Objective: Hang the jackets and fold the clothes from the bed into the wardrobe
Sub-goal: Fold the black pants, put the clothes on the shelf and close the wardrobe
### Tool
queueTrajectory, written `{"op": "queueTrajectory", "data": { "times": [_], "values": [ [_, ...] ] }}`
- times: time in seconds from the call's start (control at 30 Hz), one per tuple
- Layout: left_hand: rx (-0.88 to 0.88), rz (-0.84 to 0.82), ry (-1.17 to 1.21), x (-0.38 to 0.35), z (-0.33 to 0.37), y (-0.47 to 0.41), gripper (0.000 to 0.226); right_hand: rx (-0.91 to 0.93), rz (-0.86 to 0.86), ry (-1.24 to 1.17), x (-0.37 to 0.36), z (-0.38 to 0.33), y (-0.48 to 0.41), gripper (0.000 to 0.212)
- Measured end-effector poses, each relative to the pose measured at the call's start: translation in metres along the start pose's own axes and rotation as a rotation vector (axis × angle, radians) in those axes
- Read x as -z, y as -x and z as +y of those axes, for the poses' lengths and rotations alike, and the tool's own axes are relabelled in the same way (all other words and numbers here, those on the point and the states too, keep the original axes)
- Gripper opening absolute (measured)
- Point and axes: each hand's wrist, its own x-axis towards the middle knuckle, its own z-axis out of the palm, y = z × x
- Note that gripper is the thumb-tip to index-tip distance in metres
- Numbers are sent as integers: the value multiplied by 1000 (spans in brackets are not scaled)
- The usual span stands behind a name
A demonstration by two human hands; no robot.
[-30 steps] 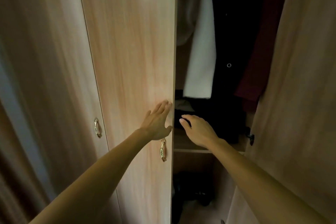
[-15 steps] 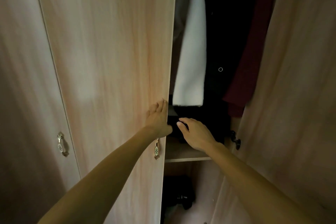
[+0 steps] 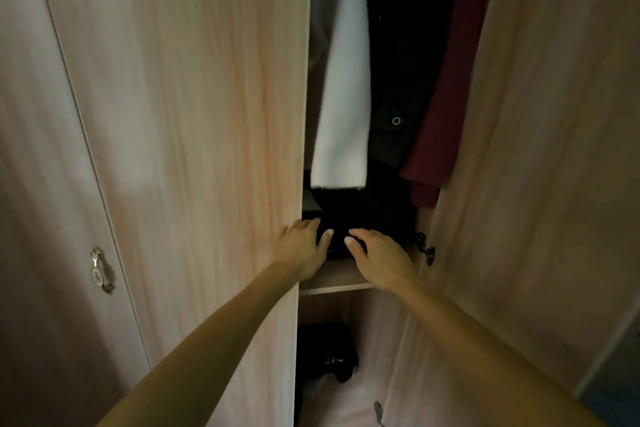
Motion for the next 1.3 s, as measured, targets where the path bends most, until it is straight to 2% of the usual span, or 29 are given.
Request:
{"op": "queueTrajectory", "data": {
  "times": [0.27,0.4,0.53,0.73,0.83,0.97,1.13,1.3],
  "values": [
    [-70,132,282,-13,113,86,52,-21,75,-53,51,55,103,49],
    [-38,108,338,-36,175,119,54,-6,120,-53,86,91,167,47],
    [-78,43,408,-54,245,143,59,-40,160,-126,126,133,224,40],
    [-116,-51,468,-74,324,152,80,-255,298,-208,170,197,266,42],
    [-126,-58,448,-81,343,144,79,-361,324,-198,188,211,257,50],
    [-131,-57,377,-82,353,124,65,-424,244,-204,188,216,222,54],
    [-116,-38,351,-78,350,106,63,-434,196,-184,174,219,190,45],
    [-86,-11,333,-76,333,104,62,-418,247,-281,160,205,196,56]
  ]
}}
